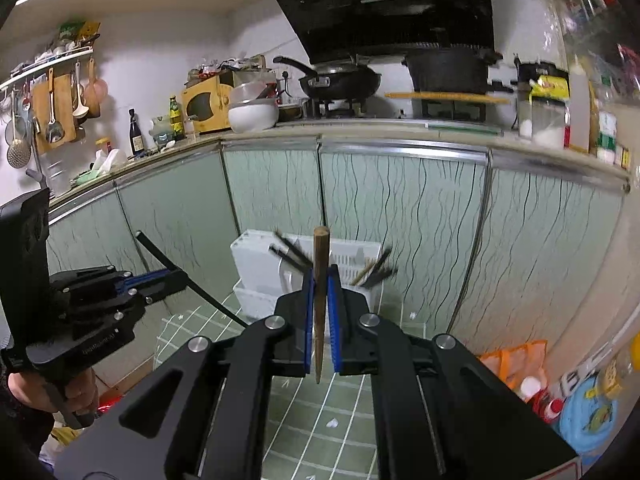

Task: Organize utensils

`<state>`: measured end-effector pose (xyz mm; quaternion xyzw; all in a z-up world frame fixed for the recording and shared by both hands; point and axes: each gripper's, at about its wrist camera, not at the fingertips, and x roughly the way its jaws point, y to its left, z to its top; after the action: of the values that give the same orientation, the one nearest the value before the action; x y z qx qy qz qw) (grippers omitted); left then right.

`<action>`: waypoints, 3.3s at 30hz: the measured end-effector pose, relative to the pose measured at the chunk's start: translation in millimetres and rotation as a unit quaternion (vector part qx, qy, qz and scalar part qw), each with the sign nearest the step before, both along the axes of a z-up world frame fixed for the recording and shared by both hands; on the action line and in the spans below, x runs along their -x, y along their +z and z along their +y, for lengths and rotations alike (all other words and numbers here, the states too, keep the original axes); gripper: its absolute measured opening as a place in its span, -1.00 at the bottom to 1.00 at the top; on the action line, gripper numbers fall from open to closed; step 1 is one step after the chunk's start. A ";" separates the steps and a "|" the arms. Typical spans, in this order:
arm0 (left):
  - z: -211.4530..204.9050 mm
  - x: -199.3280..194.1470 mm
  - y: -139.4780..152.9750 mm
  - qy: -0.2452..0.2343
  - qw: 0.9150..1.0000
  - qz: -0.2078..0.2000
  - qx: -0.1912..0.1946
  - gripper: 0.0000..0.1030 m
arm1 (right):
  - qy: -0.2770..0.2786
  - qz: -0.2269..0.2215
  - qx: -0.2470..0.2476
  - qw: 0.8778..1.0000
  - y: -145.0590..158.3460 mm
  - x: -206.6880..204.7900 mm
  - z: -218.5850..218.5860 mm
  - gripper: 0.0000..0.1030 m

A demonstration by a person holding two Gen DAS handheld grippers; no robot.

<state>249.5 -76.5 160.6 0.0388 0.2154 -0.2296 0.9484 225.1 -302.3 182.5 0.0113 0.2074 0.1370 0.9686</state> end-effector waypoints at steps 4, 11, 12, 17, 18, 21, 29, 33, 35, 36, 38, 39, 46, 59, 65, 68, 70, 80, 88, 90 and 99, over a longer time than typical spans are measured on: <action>-9.4 -16.4 18.3 -0.012 1.000 0.001 0.002 -0.88 | 0.000 -0.011 0.007 1.000 26.8 -15.3 -2.7 -0.87; -24.9 -46.2 46.4 -0.014 1.000 -0.005 -0.002 -0.88 | 0.003 -0.021 0.002 1.000 65.3 -50.8 -4.9 -0.87; -26.8 -50.0 50.5 -0.015 1.000 -0.006 -0.001 -0.88 | 0.000 -0.023 0.002 1.000 67.7 -53.8 -4.9 -0.87; -37.3 -72.5 67.5 -0.019 1.000 -0.018 -0.002 -0.88 | -0.007 -0.026 0.009 1.000 82.3 -82.2 -5.7 -0.87; -39.2 -77.9 68.9 -0.019 1.000 -0.019 -0.002 -0.88 | -0.007 -0.025 0.010 1.000 82.3 -86.3 -5.6 -0.87; -44.0 -95.4 67.0 -0.020 1.000 -0.014 -0.005 -0.88 | -0.011 -0.020 0.013 1.000 78.5 -103.5 -7.0 -0.87; -48.6 -134.9 40.3 -0.017 1.000 0.004 -0.010 -0.88 | -0.007 -0.009 0.005 1.000 49.8 -142.6 -17.1 -0.87; -49.3 -147.5 21.4 -0.021 1.000 0.006 -0.010 -0.88 | -0.007 0.001 0.005 1.000 32.3 -158.8 -18.9 -0.87; -47.8 -152.3 13.5 -0.022 1.000 0.010 -0.008 -0.86 | -0.009 0.006 0.009 1.000 21.8 -166.3 -20.0 -0.86; -46.0 -154.7 9.7 -0.018 1.000 0.014 -0.009 -0.78 | -0.014 0.010 0.010 1.000 18.2 -168.8 -21.4 -0.75; -40.6 -156.1 5.0 0.009 1.000 0.012 -0.018 0.64 | -0.022 0.017 0.012 1.000 10.8 -171.5 -25.6 -0.10; -36.6 -154.6 5.0 0.021 1.000 0.003 -0.018 0.87 | -0.030 0.014 0.014 0.999 8.3 -170.5 -28.4 0.49; -16.8 -135.7 3.5 0.045 0.998 -0.007 -0.042 0.91 | -0.069 0.008 0.005 0.998 3.4 -148.9 -51.3 0.86; 9.9 -78.4 -1.5 0.054 0.998 -0.003 -0.036 0.91 | -0.044 0.000 0.044 0.998 -7.7 -79.6 -27.5 0.86; 19.0 -46.8 -9.7 0.056 0.998 -0.001 -0.032 0.91 | -0.041 0.009 0.044 0.998 -24.6 -48.3 -18.5 0.86; 21.2 -32.7 -14.7 0.056 0.998 0.000 -0.033 0.91 | -0.044 0.013 0.050 0.998 -33.3 -35.1 -15.9 0.86; 22.8 -24.4 -18.1 0.056 0.998 0.002 -0.032 0.91 | -0.045 0.016 0.051 0.998 -38.5 -27.6 -15.3 0.86; 37.4 21.0 -40.0 0.077 0.996 -0.010 -0.033 0.91 | -0.072 0.028 0.068 0.995 -68.9 9.2 -12.1 0.86; 56.2 48.7 -65.0 0.103 0.994 -0.011 -0.029 0.91 | -0.096 0.025 0.094 0.991 -93.5 43.5 -1.1 0.86; 60.0 56.0 -71.2 0.110 0.993 -0.012 -0.029 0.91 | -0.097 0.022 0.098 0.990 -99.0 50.6 3.1 0.86; 60.4 88.7 -93.2 0.125 0.990 -0.038 -0.045 0.91 | -0.127 0.025 0.101 0.986 -126.4 72.5 15.5 0.86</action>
<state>160.8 -16.1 67.5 0.0627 0.1928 -0.0979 0.9743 152.6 -286.8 56.0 -0.0570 0.2413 -0.0087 0.9687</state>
